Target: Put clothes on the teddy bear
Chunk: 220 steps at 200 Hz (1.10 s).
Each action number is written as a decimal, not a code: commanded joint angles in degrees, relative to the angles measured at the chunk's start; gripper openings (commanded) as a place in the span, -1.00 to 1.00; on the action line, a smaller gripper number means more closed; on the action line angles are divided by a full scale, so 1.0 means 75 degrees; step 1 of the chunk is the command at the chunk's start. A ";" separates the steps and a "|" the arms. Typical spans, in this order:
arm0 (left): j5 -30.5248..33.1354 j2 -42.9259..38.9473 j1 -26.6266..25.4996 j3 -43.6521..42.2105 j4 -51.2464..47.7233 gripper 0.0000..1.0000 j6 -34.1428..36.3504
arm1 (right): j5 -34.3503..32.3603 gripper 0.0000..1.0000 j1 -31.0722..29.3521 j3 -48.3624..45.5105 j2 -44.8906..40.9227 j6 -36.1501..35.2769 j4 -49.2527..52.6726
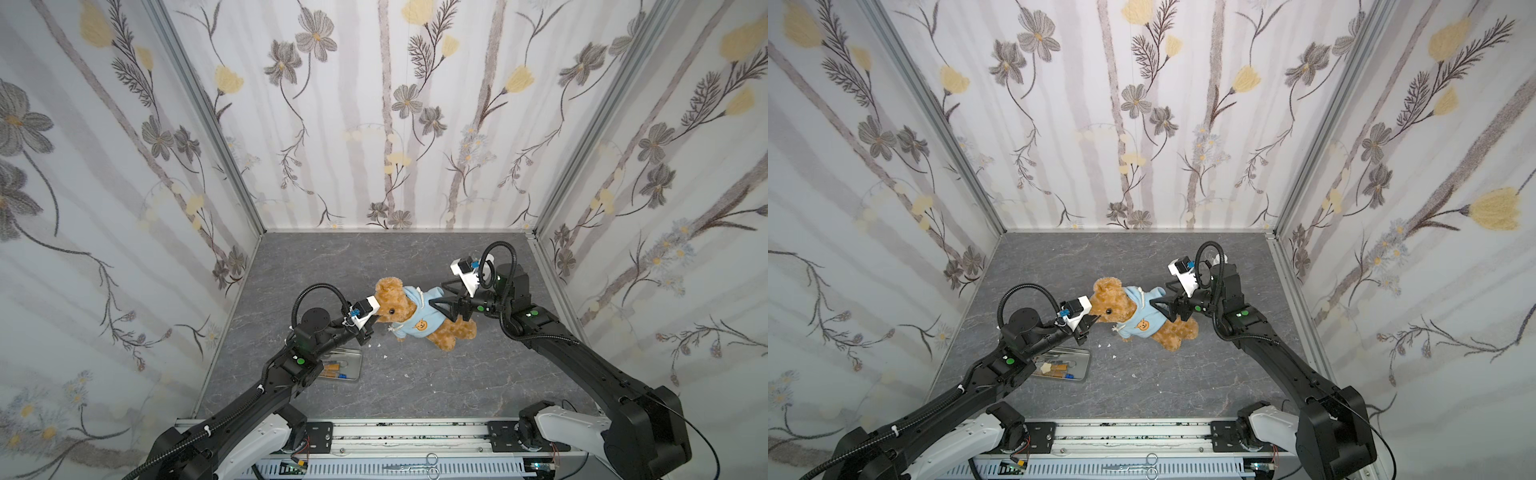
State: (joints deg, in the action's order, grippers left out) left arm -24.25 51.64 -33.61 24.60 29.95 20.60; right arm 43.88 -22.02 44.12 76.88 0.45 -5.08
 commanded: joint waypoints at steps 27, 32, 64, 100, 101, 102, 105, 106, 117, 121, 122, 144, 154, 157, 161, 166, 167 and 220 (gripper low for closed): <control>0.0148 -0.0003 0.0004 -0.0172 0.1375 -1.00 -0.1132 | 0.0786 0.71 -0.0074 -0.1496 -0.0572 0.0452 -0.2178; 0.0163 0.0000 0.0013 -0.0224 0.1501 -1.00 -0.1276 | 0.0709 0.71 -0.0086 -0.1624 -0.0625 0.0523 -0.2370; 0.0157 -0.0052 0.0004 -0.0511 0.2051 -1.00 -0.1804 | 0.0524 0.77 -0.0084 -0.2014 -0.0606 0.0687 -0.2806; 0.0756 -0.0136 0.0013 -0.0733 0.2478 -1.00 -0.2301 | 0.0747 0.79 -0.0306 -0.2232 -0.0494 0.0909 -0.3188; 0.0776 -0.0141 0.0009 -0.0747 0.2488 -1.00 -0.2313 | 0.0741 0.79 -0.0320 -0.2235 -0.0492 0.0917 -0.3212; 0.0792 -0.0144 0.0012 -0.0754 0.2499 -1.00 -0.2331 | 0.0738 0.79 -0.0333 -0.2248 -0.0490 0.0921 -0.3224; 0.0804 -0.0136 0.0005 -0.0773 0.2544 -1.00 -0.2362 | 0.0717 0.76 -0.0363 -0.2266 -0.0483 0.0943 -0.3272; 0.0818 -0.0135 0.0005 -0.0772 0.2556 -1.00 -0.2379 | 0.0720 0.75 -0.0366 -0.2269 -0.0475 0.0951 -0.3289; 0.0834 -0.0147 0.0005 -0.0856 0.2685 -1.00 -0.2513 | 0.0739 0.69 -0.0486 -0.2305 -0.0405 0.1053 -0.3515; 0.0845 -0.0156 0.0008 -0.0881 0.2743 -1.00 -0.2578 | 0.0747 0.65 -0.0535 -0.2315 -0.0360 0.1109 -0.3661; 0.0844 -0.0163 0.0006 -0.0897 0.2756 -1.00 -0.2586 | 0.0753 0.63 -0.0545 -0.2311 -0.0348 0.1122 -0.3689; 0.0834 -0.0194 0.0015 -0.1114 0.2897 -1.00 -0.2827 | 0.0625 0.04 -0.0697 -0.2305 -0.0208 0.1347 -0.4234; 0.0928 -0.0257 0.0010 -0.1235 0.2897 -1.00 -0.2931 | 0.0439 -0.17 -0.0696 -0.2354 -0.0267 0.1417 -0.4482; 0.0950 -0.0288 0.0011 -0.1280 0.2882 -1.00 -0.2968 | 0.0362 -0.22 -0.0697 -0.2378 -0.0306 0.1401 -0.4514; 0.0948 -0.0320 0.0007 -0.1342 0.2885 -1.00 -0.2988 | 0.0239 -0.29 -0.0694 -0.2406 -0.0376 0.1343 -0.4504; 0.0950 -0.0365 0.0004 -0.1414 0.2863 -0.86 -0.3030 | 0.0048 -0.40 -0.0697 -0.2423 -0.0468 0.1244 -0.4435; 0.0949 -0.0373 0.0004 -0.1433 0.2862 -0.82 -0.3029 | 0.0011 -0.41 -0.0697 -0.2424 -0.0478 0.1201 -0.4416; 0.2118 -0.1125 0.0016 -0.0211 -0.0834 0.62 -0.3296 | -0.3993 -0.87 -0.1847 -0.2237 -0.1442 -0.1560 -0.2313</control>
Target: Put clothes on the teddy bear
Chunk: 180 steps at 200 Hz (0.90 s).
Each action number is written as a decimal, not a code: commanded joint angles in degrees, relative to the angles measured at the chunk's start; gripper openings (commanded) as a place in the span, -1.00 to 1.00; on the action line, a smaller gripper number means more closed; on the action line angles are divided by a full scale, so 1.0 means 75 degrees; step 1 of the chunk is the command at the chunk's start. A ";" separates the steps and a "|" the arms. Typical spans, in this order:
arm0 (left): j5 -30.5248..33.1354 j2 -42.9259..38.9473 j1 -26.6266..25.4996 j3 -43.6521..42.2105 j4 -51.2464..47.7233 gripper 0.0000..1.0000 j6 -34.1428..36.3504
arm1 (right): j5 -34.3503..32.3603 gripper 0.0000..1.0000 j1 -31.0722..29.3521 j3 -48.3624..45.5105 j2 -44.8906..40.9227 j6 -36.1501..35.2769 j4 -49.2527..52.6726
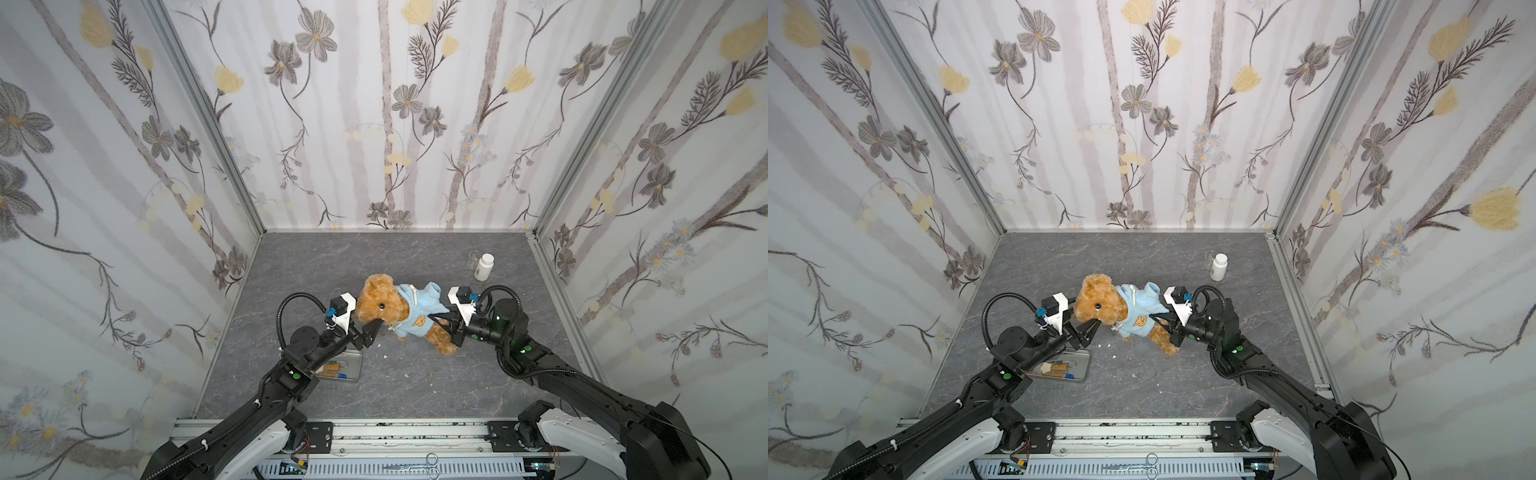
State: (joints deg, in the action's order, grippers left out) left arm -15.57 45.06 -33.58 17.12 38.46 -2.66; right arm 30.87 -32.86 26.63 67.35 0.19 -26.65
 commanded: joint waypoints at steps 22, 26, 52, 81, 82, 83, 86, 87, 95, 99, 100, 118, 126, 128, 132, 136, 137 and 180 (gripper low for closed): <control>0.1386 -0.0333 0.0044 0.1755 -0.3758 0.64 0.0152 | -0.3727 -0.91 -0.0906 -0.0072 -0.0226 -0.2249 0.0402; 0.1510 -0.0350 0.0053 0.1898 -0.3992 0.64 0.0161 | -0.3966 -0.92 -0.0979 -0.0109 -0.0215 -0.2378 0.0334; 0.2070 -0.0607 0.0447 0.2355 -0.4830 0.69 0.0324 | -0.4995 -0.98 -0.1150 -0.0094 -0.0118 -0.2749 0.0207; 0.1503 -0.0783 0.0903 0.2534 -0.5258 0.68 0.0896 | -0.4755 -0.99 -0.1162 -0.0185 -0.0136 -0.2978 0.0012; 0.1403 -0.0770 0.0904 0.2545 -0.5263 0.68 0.0953 | -0.4728 -0.99 -0.1161 -0.0186 -0.0128 -0.2984 0.0008; 0.1312 -0.0758 0.0904 0.2557 -0.5272 0.68 0.0999 | -0.4698 -0.99 -0.1161 -0.0193 -0.0125 -0.2998 -0.0001; 0.1005 -0.0715 0.0898 0.2583 -0.5294 0.67 0.1145 | -0.4618 -0.99 -0.1170 -0.0207 -0.0111 -0.3032 -0.0031; 0.0890 -0.0696 0.0895 0.2593 -0.5298 0.67 0.1195 | -0.4596 -0.99 -0.1172 -0.0215 -0.0104 -0.3040 -0.0037; 0.0060 -0.0513 0.0838 0.2694 -0.5390 0.64 0.1646 | -0.4420 -0.99 -0.1194 -0.0332 -0.0081 -0.3199 -0.0187; -0.0182 -0.0396 0.0781 0.2757 -0.5427 0.61 0.1821 | -0.4358 -0.99 -0.1205 -0.0399 -0.0079 -0.3274 -0.0312; -0.0225 -0.0366 0.0766 0.2780 -0.5435 0.61 0.1849 | -0.4360 -0.99 -0.1213 -0.0422 -0.0076 -0.3302 -0.0342; -0.0477 0.0279 0.0353 0.3245 -0.5512 0.37 0.2307 | -0.4363 -0.97 -0.1258 -0.0623 0.0070 -0.3546 -0.0666; -0.0444 0.0571 0.0165 0.3475 -0.5514 0.24 0.2391 | -0.4469 -0.96 -0.1319 -0.0654 0.0157 -0.3565 -0.0758; -0.0455 0.0626 0.0118 0.3530 -0.5517 0.22 0.2393 | -0.4477 -0.96 -0.1324 -0.0665 0.0177 -0.3576 -0.0782; -0.0481 0.0774 0.0024 0.3651 -0.5515 0.17 0.2393 | -0.4485 -0.95 -0.1336 -0.0683 0.0225 -0.3595 -0.0846; -0.0488 0.0912 -0.0076 0.3757 -0.5520 0.13 0.2396 | -0.4514 -0.94 -0.1363 -0.0696 0.0266 -0.3601 -0.0894; -0.0483 0.0956 -0.0102 0.3778 -0.5523 0.12 0.2395 | -0.4514 -0.94 -0.1374 -0.0700 0.0284 -0.3600 -0.0909; -0.0633 0.2435 -0.1407 0.4644 -0.5491 -0.31 0.2049 | -0.4717 -0.92 -0.1617 -0.0698 0.0656 -0.3649 -0.1202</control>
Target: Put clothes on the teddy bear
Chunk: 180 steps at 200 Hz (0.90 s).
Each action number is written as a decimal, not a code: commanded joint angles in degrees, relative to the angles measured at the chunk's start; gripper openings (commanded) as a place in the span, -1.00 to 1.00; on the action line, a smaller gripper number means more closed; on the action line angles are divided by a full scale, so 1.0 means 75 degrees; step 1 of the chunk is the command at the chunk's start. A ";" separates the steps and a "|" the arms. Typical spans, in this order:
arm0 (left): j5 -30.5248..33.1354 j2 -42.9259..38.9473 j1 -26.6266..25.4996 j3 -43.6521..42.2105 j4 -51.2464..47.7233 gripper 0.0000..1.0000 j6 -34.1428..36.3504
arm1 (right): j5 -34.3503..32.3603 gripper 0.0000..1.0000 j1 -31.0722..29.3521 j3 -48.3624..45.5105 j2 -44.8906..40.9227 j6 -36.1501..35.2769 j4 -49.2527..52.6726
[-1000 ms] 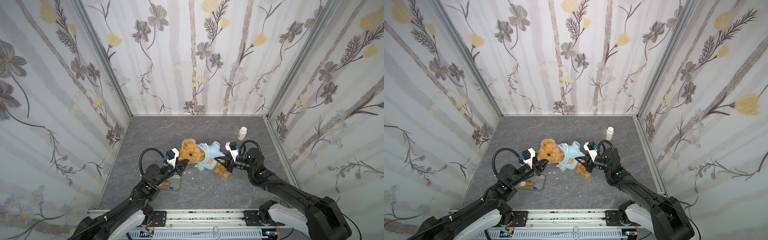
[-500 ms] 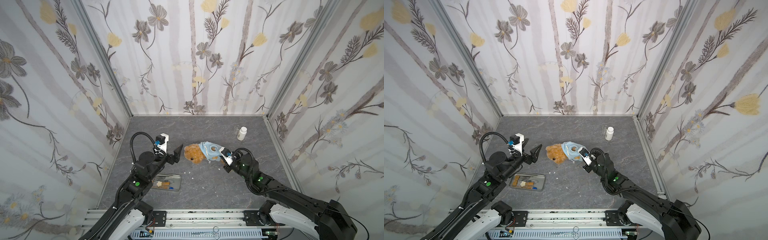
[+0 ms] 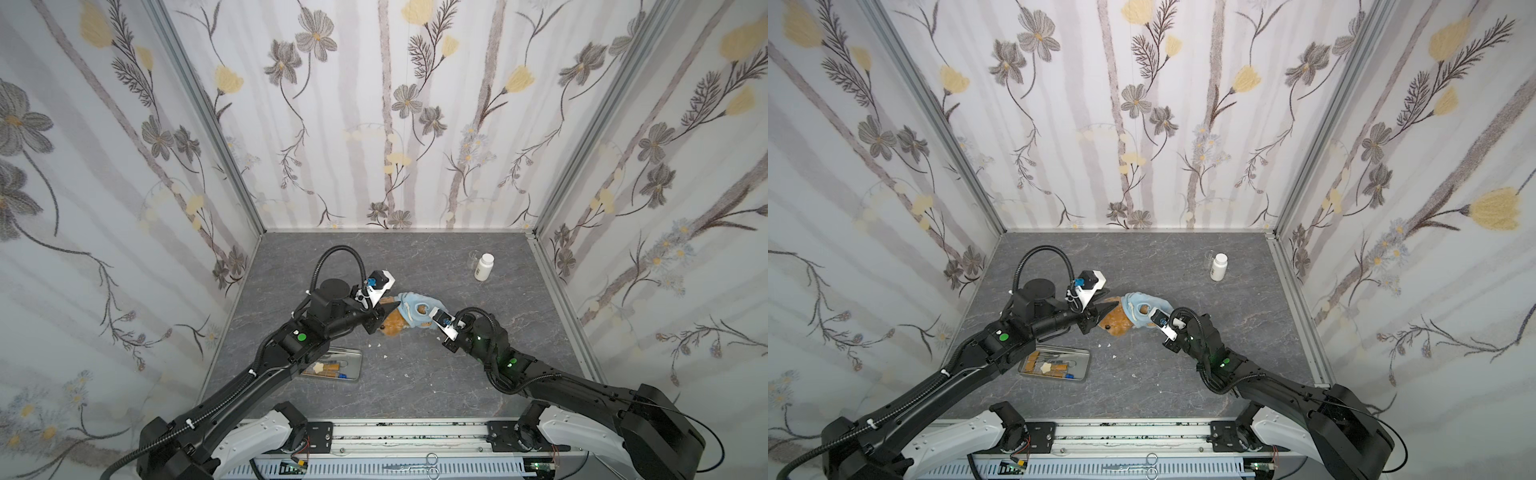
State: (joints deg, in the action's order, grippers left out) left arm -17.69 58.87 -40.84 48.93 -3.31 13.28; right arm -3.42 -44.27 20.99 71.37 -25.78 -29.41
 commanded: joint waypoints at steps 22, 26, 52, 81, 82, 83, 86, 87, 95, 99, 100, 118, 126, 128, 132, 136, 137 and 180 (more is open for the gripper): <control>-0.0422 0.1274 -0.0714 0.0820 0.0078 -0.58 -0.0373 | -0.0107 -0.92 -0.0144 0.0037 0.0105 -0.0186 -0.0895; -0.0424 0.1359 -0.0734 0.0861 0.0075 -0.61 -0.0381 | -0.0095 -0.92 -0.0144 0.0044 0.0105 -0.0186 -0.0907; -0.0457 0.1669 -0.0777 0.0976 -0.0052 -0.85 -0.0249 | -0.0032 -0.91 -0.0156 0.0058 0.0116 -0.0194 -0.0875; -0.0490 0.1736 -0.0777 0.1063 -0.0344 -0.93 0.0093 | -0.0013 -0.90 -0.0170 0.0049 0.0080 -0.0181 -0.0835; -0.0495 0.1736 -0.0771 0.1061 -0.0361 -0.93 0.0111 | -0.0013 -0.90 -0.0169 0.0054 0.0075 -0.0182 -0.0824; -0.0503 0.1730 -0.0774 0.1065 -0.0376 -0.93 0.0125 | -0.0019 -0.90 -0.0168 0.0057 0.0066 -0.0183 -0.0824; -0.0521 0.1736 -0.0767 0.1077 -0.0419 -0.93 0.0173 | -0.0016 -0.90 -0.0168 0.0061 0.0059 -0.0175 -0.0810; -0.0522 0.1736 -0.0772 0.1085 -0.0434 -0.93 0.0186 | -0.0020 -0.90 -0.0168 0.0061 0.0058 -0.0173 -0.0812; -0.0578 0.1736 -0.0780 0.1116 -0.0537 -0.93 0.0309 | -0.0026 -0.89 -0.0167 0.0080 0.0050 -0.0184 -0.0769; -0.0582 0.1736 -0.0789 0.1139 -0.0553 -0.93 0.0337 | -0.0041 -0.89 -0.0167 0.0100 0.0059 -0.0184 -0.0727; -0.0582 0.1736 -0.0789 0.1134 -0.0554 -0.93 0.0350 | -0.0045 -0.89 -0.0167 0.0103 0.0064 -0.0178 -0.0712; -0.0682 0.1700 -0.0795 0.1149 -0.0589 -0.92 0.0550 | -0.0071 -0.89 -0.0168 0.0166 0.0065 -0.0172 -0.0611; -0.0716 0.1722 -0.0806 0.1184 -0.0660 -0.92 0.0660 | -0.0071 -0.89 -0.0167 0.0172 0.0050 -0.0149 -0.0613; -0.0727 0.1727 -0.0817 0.1187 -0.0678 -0.92 0.0703 | -0.0062 -0.89 -0.0167 0.0167 0.0050 -0.0149 -0.0614; -0.0728 0.1736 -0.0841 0.1197 -0.0724 -0.92 0.0792 | -0.0070 -0.89 -0.0167 0.0168 0.0046 -0.0154 -0.0611; -0.0698 0.1736 -0.0867 0.1209 -0.0767 -0.92 0.0876 | -0.0052 -0.89 -0.0171 0.0173 0.0037 -0.0157 -0.0601; -0.0681 0.1736 -0.0875 0.1204 -0.0778 -0.92 0.0894 | -0.0050 -0.89 -0.0169 0.0181 0.0042 -0.0159 -0.0596; -0.0013 0.2171 -0.1007 0.1482 -0.1251 -0.94 0.1534 | 0.0018 -0.89 -0.0167 0.0189 -0.0121 -0.0171 -0.0466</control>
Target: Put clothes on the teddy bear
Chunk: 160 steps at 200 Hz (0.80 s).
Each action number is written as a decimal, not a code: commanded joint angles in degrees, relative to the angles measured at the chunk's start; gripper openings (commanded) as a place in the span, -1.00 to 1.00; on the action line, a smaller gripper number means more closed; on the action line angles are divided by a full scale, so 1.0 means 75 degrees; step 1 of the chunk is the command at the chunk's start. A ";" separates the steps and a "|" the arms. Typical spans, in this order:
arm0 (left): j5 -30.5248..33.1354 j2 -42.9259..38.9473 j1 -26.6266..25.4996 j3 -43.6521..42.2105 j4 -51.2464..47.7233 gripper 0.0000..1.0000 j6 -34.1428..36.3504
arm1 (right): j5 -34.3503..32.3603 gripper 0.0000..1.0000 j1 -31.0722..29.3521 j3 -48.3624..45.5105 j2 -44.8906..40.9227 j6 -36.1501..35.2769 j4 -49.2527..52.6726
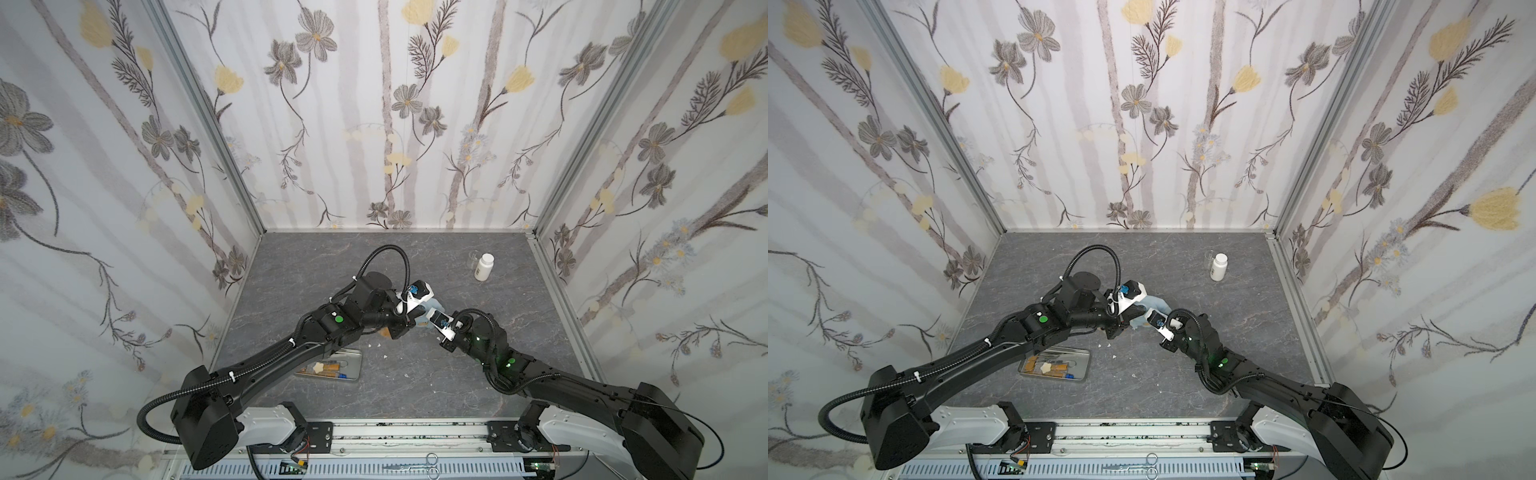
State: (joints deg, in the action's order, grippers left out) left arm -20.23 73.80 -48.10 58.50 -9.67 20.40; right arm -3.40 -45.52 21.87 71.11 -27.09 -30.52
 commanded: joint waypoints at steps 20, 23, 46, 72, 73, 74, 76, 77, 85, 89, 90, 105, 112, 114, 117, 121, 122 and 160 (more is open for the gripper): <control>0.0391 0.0225 -0.0062 0.0289 -0.0610 -0.95 0.0809 | -0.0027 -0.89 -0.0002 0.0097 -0.0112 -0.0017 -0.0227; 0.0421 0.0226 -0.0076 0.0286 -0.0619 -0.94 0.0834 | -0.0042 -0.89 -0.0001 0.0106 -0.0115 -0.0014 -0.0209; 0.0838 0.0195 -0.0079 0.0346 -0.0707 -0.94 0.0951 | -0.0036 -0.89 -0.0004 0.0096 -0.0126 -0.0036 -0.0171; 0.0952 0.0156 -0.0077 0.0478 -0.0905 -0.87 0.1040 | -0.0082 -0.89 -0.0013 0.0097 -0.0117 -0.0132 -0.0138; 0.0963 0.0150 -0.0078 0.0482 -0.0909 -0.86 0.1046 | -0.0078 -0.88 -0.0013 0.0102 -0.0123 -0.0129 -0.0132; 0.0969 0.0147 -0.0079 0.0489 -0.0917 -0.86 0.1050 | -0.0088 -0.89 -0.0013 0.0099 -0.0127 -0.0133 -0.0129; 0.0988 0.0145 -0.0079 0.0486 -0.0929 -0.86 0.1052 | -0.0081 -0.89 -0.0019 0.0109 -0.0123 -0.0137 -0.0126; 0.0999 0.0145 -0.0079 0.0497 -0.0933 -0.85 0.1058 | -0.0077 -0.89 -0.0022 0.0108 -0.0121 -0.0143 -0.0132; 0.1109 0.0162 -0.0076 0.0563 -0.0965 -0.84 0.1075 | -0.0074 -0.89 -0.0034 0.0109 -0.0133 -0.0144 -0.0128; 0.1168 0.0175 -0.0076 0.0604 -0.0982 -0.83 0.1070 | -0.0066 -0.89 -0.0036 0.0108 -0.0140 -0.0150 -0.0146; 0.1183 0.0178 -0.0078 0.0609 -0.0989 -0.83 0.1073 | -0.0064 -0.89 -0.0036 0.0108 -0.0141 -0.0150 -0.0148; 0.1173 0.0330 -0.0078 0.0744 -0.1122 -0.84 0.1098 | -0.0074 -0.88 -0.0069 0.0111 -0.0148 -0.0167 -0.0152; 0.1100 0.0420 -0.0079 0.0816 -0.1230 -0.84 0.1128 | -0.0074 -0.89 -0.0072 0.0103 -0.0165 -0.0177 -0.0160; 0.1079 0.0442 -0.0071 0.0837 -0.1259 -0.84 0.1124 | -0.0089 -0.89 -0.0072 0.0098 -0.0162 -0.0189 -0.0169; 0.1051 0.0483 -0.0077 0.0862 -0.1308 -0.84 0.1150 | -0.0089 -0.89 -0.0075 0.0093 -0.0156 -0.0195 -0.0169; 0.1022 0.0522 -0.0073 0.0898 -0.1378 -0.84 0.1174 | -0.0097 -0.89 -0.0082 0.0087 -0.0160 -0.0196 -0.0175; 0.1010 0.0527 -0.0070 0.0903 -0.1392 -0.84 0.1178 | -0.0097 -0.89 -0.0083 0.0086 -0.0168 -0.0196 -0.0180; 0.0724 0.0580 -0.0078 0.0986 -0.1903 -0.69 0.1583 | -0.0086 -0.89 -0.0083 0.0057 -0.0281 -0.0123 -0.0240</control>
State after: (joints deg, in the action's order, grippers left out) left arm -12.73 78.02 -48.69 64.99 -20.18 28.97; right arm -3.79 -46.11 22.06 69.60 -28.12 -28.75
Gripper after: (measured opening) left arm 0.109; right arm 0.101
